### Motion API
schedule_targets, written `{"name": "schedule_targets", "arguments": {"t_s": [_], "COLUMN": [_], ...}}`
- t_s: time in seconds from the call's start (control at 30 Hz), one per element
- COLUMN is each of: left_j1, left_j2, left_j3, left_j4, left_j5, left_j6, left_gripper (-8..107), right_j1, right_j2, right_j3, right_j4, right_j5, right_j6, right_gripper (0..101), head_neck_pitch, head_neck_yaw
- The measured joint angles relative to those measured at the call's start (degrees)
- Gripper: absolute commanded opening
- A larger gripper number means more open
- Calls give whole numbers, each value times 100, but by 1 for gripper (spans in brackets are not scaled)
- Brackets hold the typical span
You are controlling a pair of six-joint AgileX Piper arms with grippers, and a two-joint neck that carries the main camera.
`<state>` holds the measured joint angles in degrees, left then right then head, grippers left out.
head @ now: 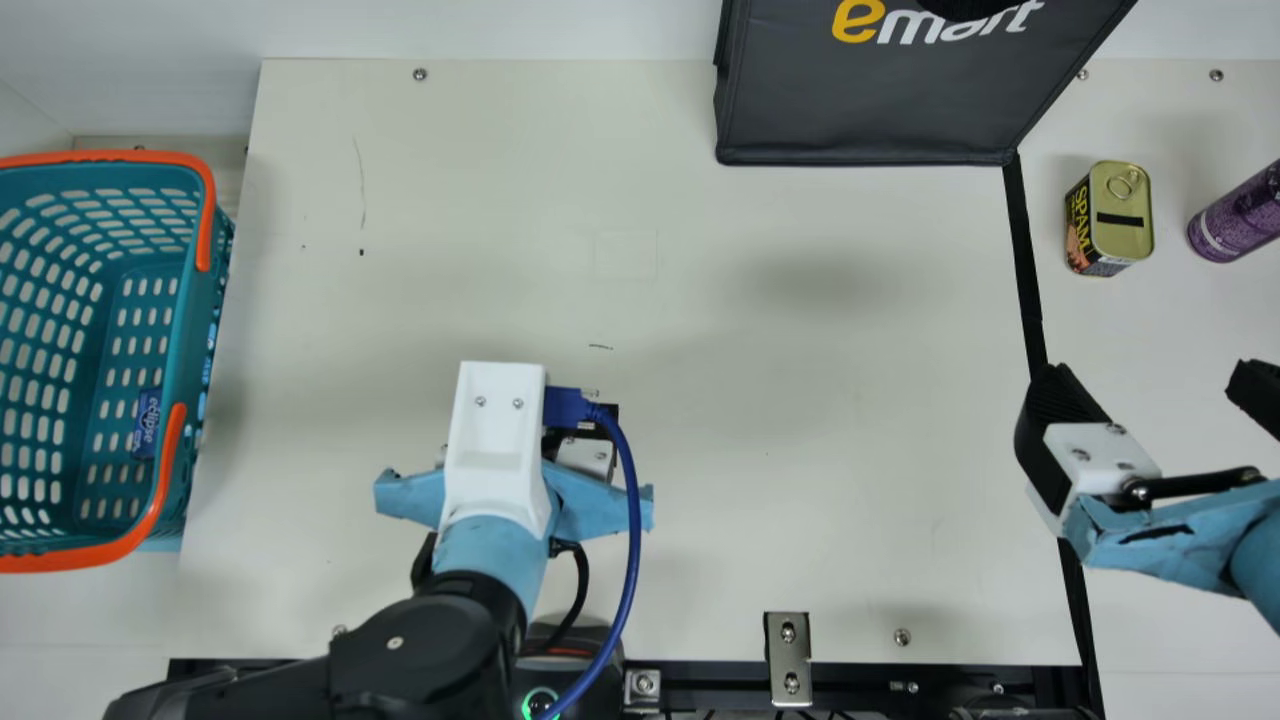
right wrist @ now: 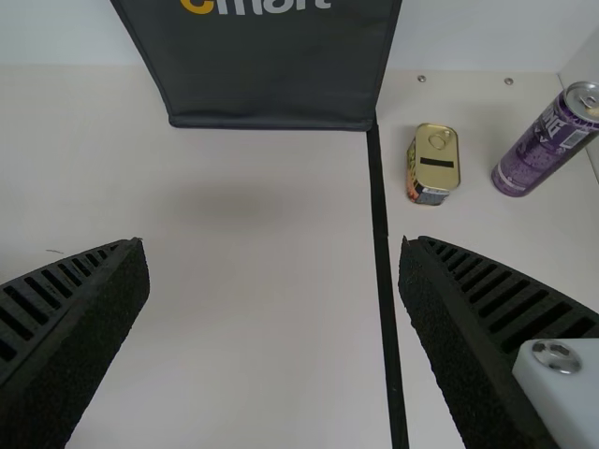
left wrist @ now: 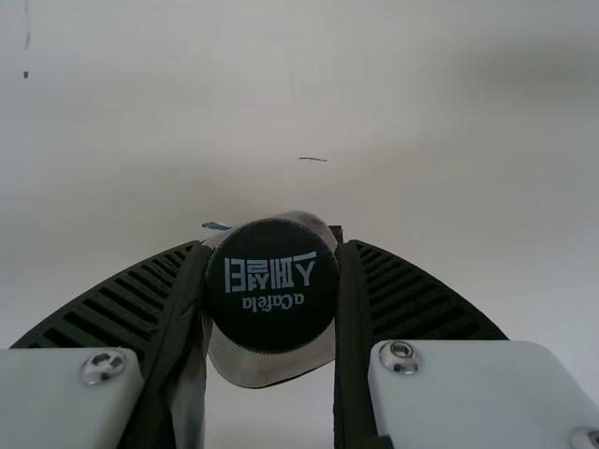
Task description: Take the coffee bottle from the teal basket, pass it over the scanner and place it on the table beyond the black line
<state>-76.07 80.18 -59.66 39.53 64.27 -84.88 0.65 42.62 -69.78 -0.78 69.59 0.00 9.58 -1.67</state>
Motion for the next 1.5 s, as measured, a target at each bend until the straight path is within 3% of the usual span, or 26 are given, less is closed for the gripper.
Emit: {"name": "schedule_targets", "arguments": {"t_s": [0.37, 0.7, 1.13, 1.5], "left_j1": [170, 684, 1653, 2662], "left_j2": [-635, -1327, -1976, -2122], "left_j3": [59, 188, 256, 160], "left_j4": [-422, -1147, -2878, -4729], "left_j5": [-430, -903, -1339, -1097], "left_j6": [1393, 3295, 6303, 9020], "left_gripper": [-8, -8, -8, -8], "right_j1": [0, 0, 0, 0], "right_j2": [0, 0, 0, 0], "right_j3": [0, 0, 0, 0], "right_j4": [0, 0, 0, 0], "right_j5": [0, 0, 0, 5], "right_j6": [0, 0, 0, 0], "right_gripper": [95, 95, 95, 95], "head_neck_pitch": [0, 0, 0, 0], "head_neck_yaw": [0, 0, 0, 0]}}
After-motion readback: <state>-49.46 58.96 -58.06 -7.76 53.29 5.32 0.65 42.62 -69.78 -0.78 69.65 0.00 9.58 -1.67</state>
